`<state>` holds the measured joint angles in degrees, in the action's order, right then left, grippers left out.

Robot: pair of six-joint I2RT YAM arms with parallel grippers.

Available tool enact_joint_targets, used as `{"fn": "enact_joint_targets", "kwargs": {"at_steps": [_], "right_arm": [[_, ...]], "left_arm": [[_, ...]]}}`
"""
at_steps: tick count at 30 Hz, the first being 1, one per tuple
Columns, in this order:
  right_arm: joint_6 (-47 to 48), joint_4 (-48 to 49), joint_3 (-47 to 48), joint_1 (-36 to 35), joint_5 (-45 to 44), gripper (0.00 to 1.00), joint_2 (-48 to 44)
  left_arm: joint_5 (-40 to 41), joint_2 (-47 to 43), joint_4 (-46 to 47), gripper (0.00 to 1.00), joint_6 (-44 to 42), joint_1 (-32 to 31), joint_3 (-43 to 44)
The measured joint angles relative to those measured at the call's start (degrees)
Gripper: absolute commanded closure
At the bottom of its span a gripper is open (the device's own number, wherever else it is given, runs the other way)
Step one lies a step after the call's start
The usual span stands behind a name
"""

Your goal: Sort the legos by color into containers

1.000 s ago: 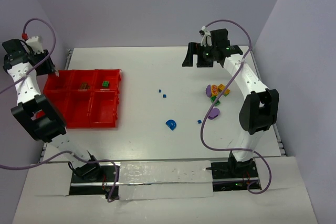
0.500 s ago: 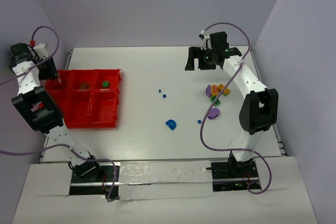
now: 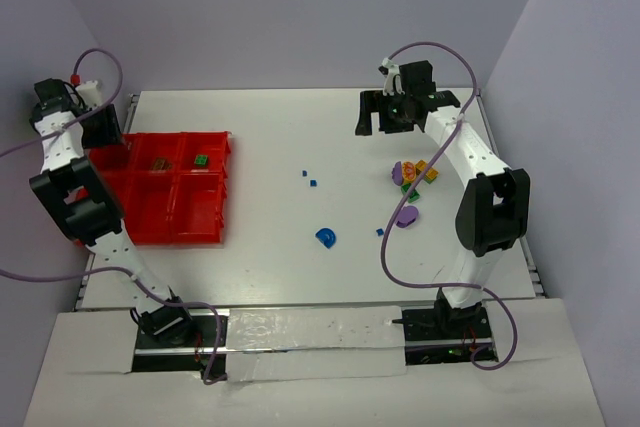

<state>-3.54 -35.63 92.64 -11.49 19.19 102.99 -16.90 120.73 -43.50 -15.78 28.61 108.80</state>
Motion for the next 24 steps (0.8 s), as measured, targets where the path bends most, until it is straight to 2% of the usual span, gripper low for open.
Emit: {"fn": "enact_joint_targets", "kwargs": {"at_steps": [10,14,20,24], "right_arm": [[4.3,0.4,-0.4,0.0,-6.3,0.0,0.1],[7.7,3.1,-4.8,0.1,-10.6,0.0,-2.2],[12.5,7.0,-10.2,0.4,-12.6,0.0,-8.6],[15.7,9.8,-11.8,0.7,-11.8,0.0,-11.6]], "left_arm": [[-1.1,0.2,-1.1,0.26,-0.4,-0.1,3.5],[-4.7,-1.1,-0.9,0.2,-1.9,-0.6,4.9],[-9.4,-8.2,1.0,0.15,-4.1,-5.9,3.0],[-13.4,-15.6,5.1,0.12,-3.9,-10.8,-3.1]]}}
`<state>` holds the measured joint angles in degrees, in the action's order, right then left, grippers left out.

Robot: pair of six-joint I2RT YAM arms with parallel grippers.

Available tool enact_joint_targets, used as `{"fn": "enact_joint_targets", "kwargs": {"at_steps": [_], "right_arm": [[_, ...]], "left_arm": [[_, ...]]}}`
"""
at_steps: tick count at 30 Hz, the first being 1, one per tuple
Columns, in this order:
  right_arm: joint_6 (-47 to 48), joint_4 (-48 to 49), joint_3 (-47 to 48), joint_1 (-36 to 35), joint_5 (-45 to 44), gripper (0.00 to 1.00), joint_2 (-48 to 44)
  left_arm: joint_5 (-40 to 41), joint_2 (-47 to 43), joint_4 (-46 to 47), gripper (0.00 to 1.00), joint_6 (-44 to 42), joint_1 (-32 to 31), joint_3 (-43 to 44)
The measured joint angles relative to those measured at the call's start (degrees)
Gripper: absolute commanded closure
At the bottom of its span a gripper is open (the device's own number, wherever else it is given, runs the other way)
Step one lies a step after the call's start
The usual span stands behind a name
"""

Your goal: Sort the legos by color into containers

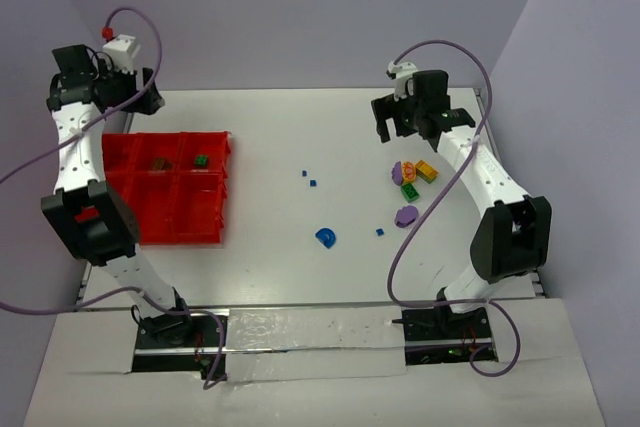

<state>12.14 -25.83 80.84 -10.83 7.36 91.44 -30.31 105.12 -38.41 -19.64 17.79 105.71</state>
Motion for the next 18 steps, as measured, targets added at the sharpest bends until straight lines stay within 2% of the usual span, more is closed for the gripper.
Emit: {"fn": "enact_joint_targets", "kwargs": {"at_steps": [4,9,14,18], "right_arm": [[3.0,2.2,-0.8,0.0,2.2,0.0,-0.2],[6.9,4.8,-4.9,0.0,6.0,0.0,-0.3],[10.2,0.5,-3.3,0.0,8.0,0.0,0.3],[12.3,-5.4,0.6,0.2,7.3,0.06,2.3]], "left_arm": [[-3.8,-4.7,3.0,0.1,-0.1,-3.6,-5.7],[-7.2,-5.2,5.4,0.1,-0.4,-6.7,-10.6],[-7.7,-4.1,5.4,0.12,-1.6,-11.2,-11.2],[-7.5,-4.0,5.6,0.12,-2.3,-15.2,-13.0]]}}
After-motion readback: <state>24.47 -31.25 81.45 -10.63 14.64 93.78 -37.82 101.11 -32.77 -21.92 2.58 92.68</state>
